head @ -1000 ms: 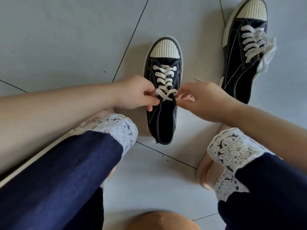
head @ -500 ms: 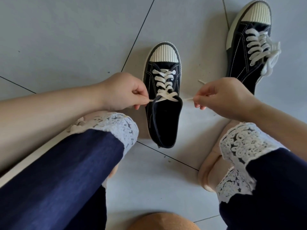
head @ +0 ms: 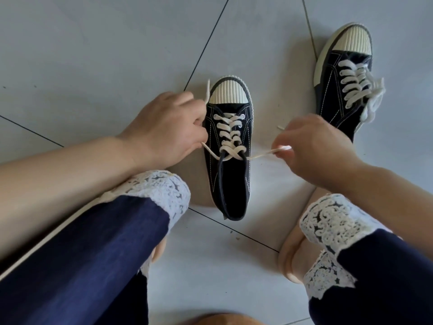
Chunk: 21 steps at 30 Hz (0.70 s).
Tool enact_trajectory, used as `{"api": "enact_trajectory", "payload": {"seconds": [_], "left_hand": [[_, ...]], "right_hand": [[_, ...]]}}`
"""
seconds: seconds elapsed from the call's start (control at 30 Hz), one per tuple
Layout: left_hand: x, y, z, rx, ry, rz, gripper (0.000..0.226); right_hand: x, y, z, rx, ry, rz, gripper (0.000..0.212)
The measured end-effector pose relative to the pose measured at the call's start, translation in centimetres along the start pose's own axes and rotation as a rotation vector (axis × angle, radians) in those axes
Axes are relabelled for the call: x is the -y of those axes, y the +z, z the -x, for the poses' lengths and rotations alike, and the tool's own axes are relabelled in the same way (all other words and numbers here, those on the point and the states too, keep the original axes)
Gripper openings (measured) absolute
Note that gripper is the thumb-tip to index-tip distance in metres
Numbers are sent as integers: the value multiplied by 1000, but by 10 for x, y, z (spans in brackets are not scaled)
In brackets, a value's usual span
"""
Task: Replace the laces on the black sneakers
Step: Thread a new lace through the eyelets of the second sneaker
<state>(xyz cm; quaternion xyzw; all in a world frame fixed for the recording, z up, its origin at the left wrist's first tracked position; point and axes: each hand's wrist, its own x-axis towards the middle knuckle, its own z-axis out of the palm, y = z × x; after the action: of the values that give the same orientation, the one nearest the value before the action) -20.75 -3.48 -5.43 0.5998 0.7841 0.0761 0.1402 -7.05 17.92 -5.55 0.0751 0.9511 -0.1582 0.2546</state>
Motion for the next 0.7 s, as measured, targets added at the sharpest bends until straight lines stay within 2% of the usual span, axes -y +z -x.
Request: {"api": "enact_trajectory", "payload": {"seconds": [0.1,0.17,0.23,0.3,0.4,0.47,0.5,0.57,0.7], "left_hand": [[-9,4,5,-60,-97,-26,26],[-15,5,7,-69,-276,160,24],[-18,7,3,-127,-498,431,16],[-20,7,-4,-153,-626,657,21],[-25,1,-20,-141,-758,1138,26],[-31,-3,-28,-129,-838,1466,23],[-33,-4,-32,-116,-862,1539,21],[-35,-5,-37,-88,-871,1556,19],[-32,-7,-41,-8,-792,1498,16]], "right_hand": [[-4,-7,1,-167,93,19,14],[-9,-8,0,-196,185,-69,16],[-8,-11,-1,-263,242,-345,12],[0,-14,-3,-328,251,-621,15],[19,-22,-10,-248,225,-1167,28],[29,-29,-16,-184,192,-1537,25],[33,-33,-19,-163,175,-1652,24],[39,-39,-23,-137,135,-1730,24],[55,-46,-31,-134,-10,-1524,25]]}}
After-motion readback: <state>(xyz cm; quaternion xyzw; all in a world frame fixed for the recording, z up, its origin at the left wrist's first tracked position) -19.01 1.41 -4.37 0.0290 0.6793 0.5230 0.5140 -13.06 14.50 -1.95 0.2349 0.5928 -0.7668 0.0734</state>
